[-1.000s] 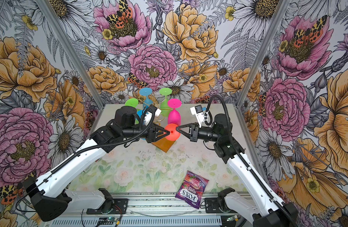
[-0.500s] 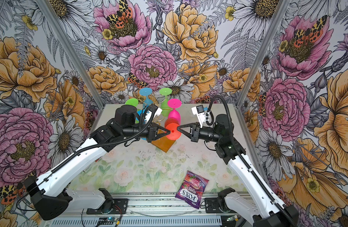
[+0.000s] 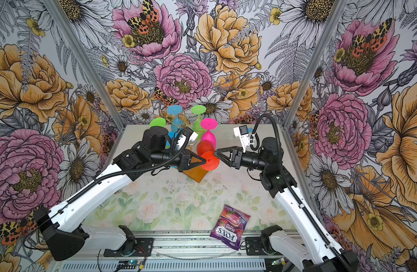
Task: Take the wine glass off the wine glass rack
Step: Pick up the wine glass from the wine glass rack.
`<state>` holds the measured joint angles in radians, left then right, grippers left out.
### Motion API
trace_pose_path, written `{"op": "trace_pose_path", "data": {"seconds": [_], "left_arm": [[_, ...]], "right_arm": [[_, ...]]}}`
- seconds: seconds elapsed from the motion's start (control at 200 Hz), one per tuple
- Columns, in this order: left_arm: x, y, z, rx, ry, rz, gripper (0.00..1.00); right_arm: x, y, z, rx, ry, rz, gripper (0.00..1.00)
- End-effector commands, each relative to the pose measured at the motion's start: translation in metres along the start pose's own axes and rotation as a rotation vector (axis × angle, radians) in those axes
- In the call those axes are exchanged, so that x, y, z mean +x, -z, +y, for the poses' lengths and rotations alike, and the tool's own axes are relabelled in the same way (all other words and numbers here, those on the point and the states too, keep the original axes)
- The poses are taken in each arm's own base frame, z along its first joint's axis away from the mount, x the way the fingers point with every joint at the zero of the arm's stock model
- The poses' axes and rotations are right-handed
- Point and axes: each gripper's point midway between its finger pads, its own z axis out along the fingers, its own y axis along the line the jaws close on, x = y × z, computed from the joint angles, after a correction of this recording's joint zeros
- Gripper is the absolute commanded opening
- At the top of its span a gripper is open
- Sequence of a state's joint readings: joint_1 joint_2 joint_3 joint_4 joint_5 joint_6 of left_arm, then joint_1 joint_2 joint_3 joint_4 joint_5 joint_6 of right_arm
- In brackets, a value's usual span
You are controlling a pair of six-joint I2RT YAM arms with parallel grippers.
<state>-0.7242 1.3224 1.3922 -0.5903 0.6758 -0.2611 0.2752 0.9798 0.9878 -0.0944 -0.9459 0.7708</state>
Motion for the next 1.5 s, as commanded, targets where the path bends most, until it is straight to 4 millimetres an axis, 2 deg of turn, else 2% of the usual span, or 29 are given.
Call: {"op": "trace_pose_path", "data": {"seconds": [0.0, 0.12, 0.255, 0.37, 0.495, 0.731, 0.826, 0.921, 1.126, 1.236, 1.376, 1.496], "left_arm": [[0.014, -0.001, -0.009, 0.075, -0.050, 0.046, 0.00], [0.029, -0.002, -0.011, 0.099, -0.094, 0.081, 0.00], [0.047, -0.003, -0.007, 0.055, -0.171, 0.107, 0.00], [0.066, -0.005, -0.012, 0.010, -0.326, 0.125, 0.00], [0.084, -0.007, -0.012, -0.097, -0.535, 0.141, 0.00], [0.098, -0.006, -0.003, -0.144, -0.692, 0.126, 0.00], [0.105, -0.007, -0.001, -0.167, -0.809, 0.085, 0.00], [0.109, -0.007, 0.001, -0.211, -0.913, 0.039, 0.00], [0.109, 0.002, 0.022, -0.367, -1.037, -0.014, 0.00], [0.117, 0.002, 0.027, -0.376, -1.094, 0.010, 0.00], [0.137, -0.008, 0.036, -0.411, -1.227, 0.100, 0.00], [0.153, -0.016, 0.045, -0.466, -1.352, 0.190, 0.00]], "right_arm": [[-0.021, 0.017, 0.018, -0.012, 0.015, -0.061, 0.49], [-0.032, 0.031, -0.007, 0.095, -0.050, -0.102, 0.55], [-0.028, 0.038, -0.040, 0.271, -0.111, -0.096, 0.58], [-0.024, 0.039, -0.057, 0.341, -0.161, -0.087, 0.60], [-0.016, 0.047, -0.082, 0.491, -0.217, -0.050, 0.62], [-0.011, 0.073, -0.104, 0.765, -0.249, 0.059, 0.62], [-0.012, 0.076, -0.102, 0.801, -0.243, 0.127, 0.62], [-0.008, 0.066, -0.097, 0.736, -0.286, 0.166, 0.62], [0.008, 0.043, -0.095, 0.664, -0.337, 0.262, 0.62], [0.013, 0.025, -0.091, 0.605, -0.346, 0.321, 0.62], [0.014, 0.006, -0.088, 0.563, -0.345, 0.371, 0.62], [0.014, -0.002, -0.084, 0.537, -0.350, 0.386, 0.62]]}}
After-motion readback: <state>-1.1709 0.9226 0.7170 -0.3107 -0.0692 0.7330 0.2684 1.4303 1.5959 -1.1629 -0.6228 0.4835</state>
